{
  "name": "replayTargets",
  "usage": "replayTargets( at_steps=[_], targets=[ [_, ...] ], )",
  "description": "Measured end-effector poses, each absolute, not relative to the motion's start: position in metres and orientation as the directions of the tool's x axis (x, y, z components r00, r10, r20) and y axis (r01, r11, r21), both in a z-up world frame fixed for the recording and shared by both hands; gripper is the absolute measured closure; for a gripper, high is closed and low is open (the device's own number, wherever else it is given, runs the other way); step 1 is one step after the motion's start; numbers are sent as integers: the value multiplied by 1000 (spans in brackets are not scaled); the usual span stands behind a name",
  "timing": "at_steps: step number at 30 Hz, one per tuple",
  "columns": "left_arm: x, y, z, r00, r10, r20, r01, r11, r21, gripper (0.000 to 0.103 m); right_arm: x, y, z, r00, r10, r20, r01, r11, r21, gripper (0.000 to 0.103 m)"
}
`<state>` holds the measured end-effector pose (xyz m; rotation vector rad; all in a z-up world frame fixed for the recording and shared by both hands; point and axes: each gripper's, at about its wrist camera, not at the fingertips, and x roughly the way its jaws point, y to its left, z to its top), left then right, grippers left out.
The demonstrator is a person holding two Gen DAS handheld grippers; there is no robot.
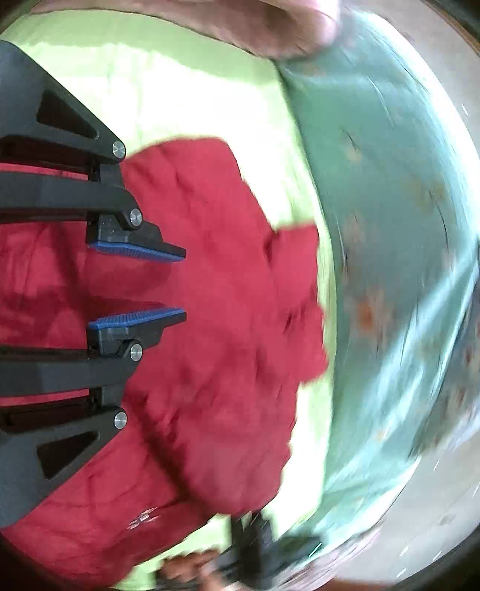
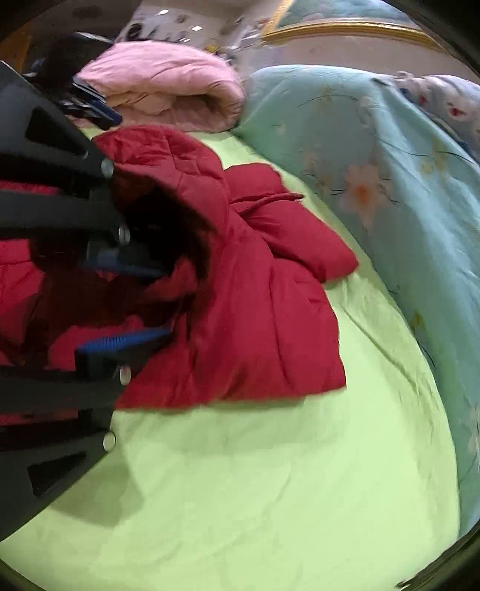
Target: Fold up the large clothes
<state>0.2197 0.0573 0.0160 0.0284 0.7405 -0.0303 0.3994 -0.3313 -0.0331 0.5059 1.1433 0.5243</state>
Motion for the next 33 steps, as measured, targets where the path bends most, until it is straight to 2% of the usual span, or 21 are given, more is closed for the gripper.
replayTargets(
  at_steps=[2,5,7,9,10,12,16,18,19,20,21,22,27,31,33],
  targets=[
    [230,79,11,730,-29,-683,1,999,-42,80,392,-337,-28,343,636,-691,-132,761,635,53],
    [232,91,0,722,-54,-689,-19,995,-98,80,378,-347,-19,382,691,-613,-125,696,707,39],
    [231,95,-2,717,-55,-695,-25,994,-105,80,372,-354,-16,410,720,-561,-111,649,753,38],
    [234,93,-6,709,-65,-702,-24,993,-116,80,371,-354,-16,418,737,-531,-109,621,776,33],
    [235,93,-9,704,-69,-707,-26,992,-122,80,373,-350,-18,409,739,-535,-113,623,774,29],
    [238,94,-12,699,-73,-711,-26,992,-127,80,377,-337,-23,386,736,-556,-124,638,760,29],
    [238,94,-14,691,-76,-719,-26,991,-129,80,380,-318,-26,353,767,-536,-151,612,776,29],
    [239,94,-14,690,-86,-719,-20,990,-137,80,379,-311,-25,360,742,-566,-157,646,747,29],
    [240,94,-14,689,-86,-720,-20,990,-138,80,380,-304,-27,351,714,-606,-146,681,717,39],
    [240,94,-14,689,-89,-719,-19,990,-140,80,382,-299,-30,336,695,-636,-138,704,696,71],
    [240,94,-13,690,-92,-718,-17,990,-143,80,383,-295,-31,317,688,-653,-144,715,684,90],
    [240,93,-11,691,-99,-716,-12,989,-148,80,383,-295,-31,311,687,-657,-148,718,681,96],
    [245,87,-18,667,-103,-738,11,992,-129,80,375,-310,11,444,656,-611,-238,744,625,99],
    [250,89,-30,654,-118,-748,3,988,-154,80,381,-303,-11,422,556,-716,-230,829,509,99],
    [250,88,-30,652,-124,-748,5,987,-159,80,382,-303,-24,420,528,-738,-220,848,482,100]
  ],
)
